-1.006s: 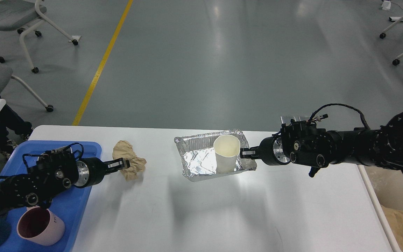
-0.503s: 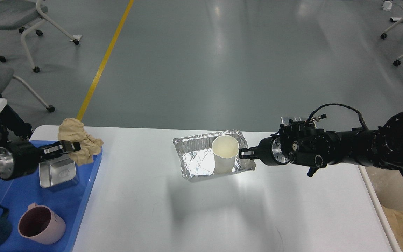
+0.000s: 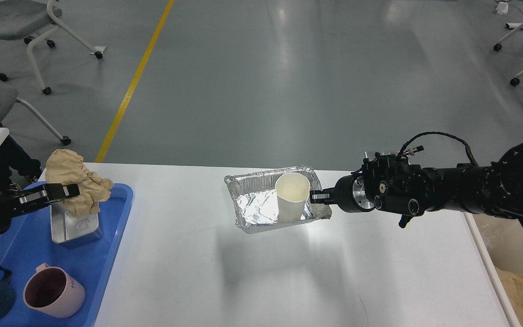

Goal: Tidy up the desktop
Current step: 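Carry the bread with the left gripper and drop it into the foil tray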

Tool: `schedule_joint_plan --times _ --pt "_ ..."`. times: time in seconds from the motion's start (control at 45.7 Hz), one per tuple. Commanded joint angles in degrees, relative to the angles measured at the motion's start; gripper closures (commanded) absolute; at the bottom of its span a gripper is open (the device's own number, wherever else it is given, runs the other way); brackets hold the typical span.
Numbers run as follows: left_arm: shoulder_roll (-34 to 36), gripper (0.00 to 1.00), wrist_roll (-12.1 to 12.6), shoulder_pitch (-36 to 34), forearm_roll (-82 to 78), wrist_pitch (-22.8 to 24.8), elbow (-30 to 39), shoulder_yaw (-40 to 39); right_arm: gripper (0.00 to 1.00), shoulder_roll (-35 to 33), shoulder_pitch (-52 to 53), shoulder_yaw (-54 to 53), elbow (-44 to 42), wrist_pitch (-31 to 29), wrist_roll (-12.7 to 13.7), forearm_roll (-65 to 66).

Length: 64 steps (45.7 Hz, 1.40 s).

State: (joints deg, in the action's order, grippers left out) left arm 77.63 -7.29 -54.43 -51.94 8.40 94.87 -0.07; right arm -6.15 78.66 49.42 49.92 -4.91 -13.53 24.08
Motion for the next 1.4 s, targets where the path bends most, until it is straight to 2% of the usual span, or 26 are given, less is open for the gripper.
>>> schedule_joint_plan --times 0.0,0.109,0.262,0.481,0.656,1.181,1.29,1.312,1.378 --pt "-3.61 0.96 0.34 -3.39 0.08 0.04 0.58 -0.28 1.00 0.00 0.01 0.06 0.00 -0.01 0.00 0.09" --pt "-8.88 0.96 0.08 -7.70 0.17 -0.14 0.23 -0.28 1.00 0.00 0.01 -0.02 0.00 -0.01 0.00 0.09" --pt "-21.18 0.96 0.26 -13.51 -0.01 -0.84 -2.93 -0.02 1.00 0.00 -0.17 -0.11 0.00 -0.01 -0.09 0.09" --pt "-34.46 0.95 0.61 -14.04 0.08 -0.23 -12.08 2.35 1.00 -0.61 -0.26 -0.20 0.09 -0.01 -0.09 0.09" --pt "-37.02 0.95 0.52 -13.25 0.08 -0.49 -14.01 4.90 1.00 -1.40 -0.26 -0.29 0.18 -0.01 -0.18 0.09" --pt "-45.80 0.94 0.52 -9.03 0.08 -0.93 -21.66 4.73 1.00 -1.49 -0.35 -2.75 0.35 0.08 -0.53 0.09" --pt "-47.56 0.87 0.70 -9.03 0.08 -0.93 -23.06 4.64 1.00 -1.49 -0.35 -2.84 0.53 0.08 -0.53 0.09" --pt "-47.83 0.81 0.70 -9.03 0.08 -0.93 -23.33 4.55 1.00 -1.58 -0.35 -2.84 0.53 0.08 -0.53 0.09" --pt "-48.18 0.55 0.78 -9.03 0.08 -1.45 -23.50 4.46 1.00 -1.58 -0.35 -2.84 0.53 0.08 -0.53 0.09"
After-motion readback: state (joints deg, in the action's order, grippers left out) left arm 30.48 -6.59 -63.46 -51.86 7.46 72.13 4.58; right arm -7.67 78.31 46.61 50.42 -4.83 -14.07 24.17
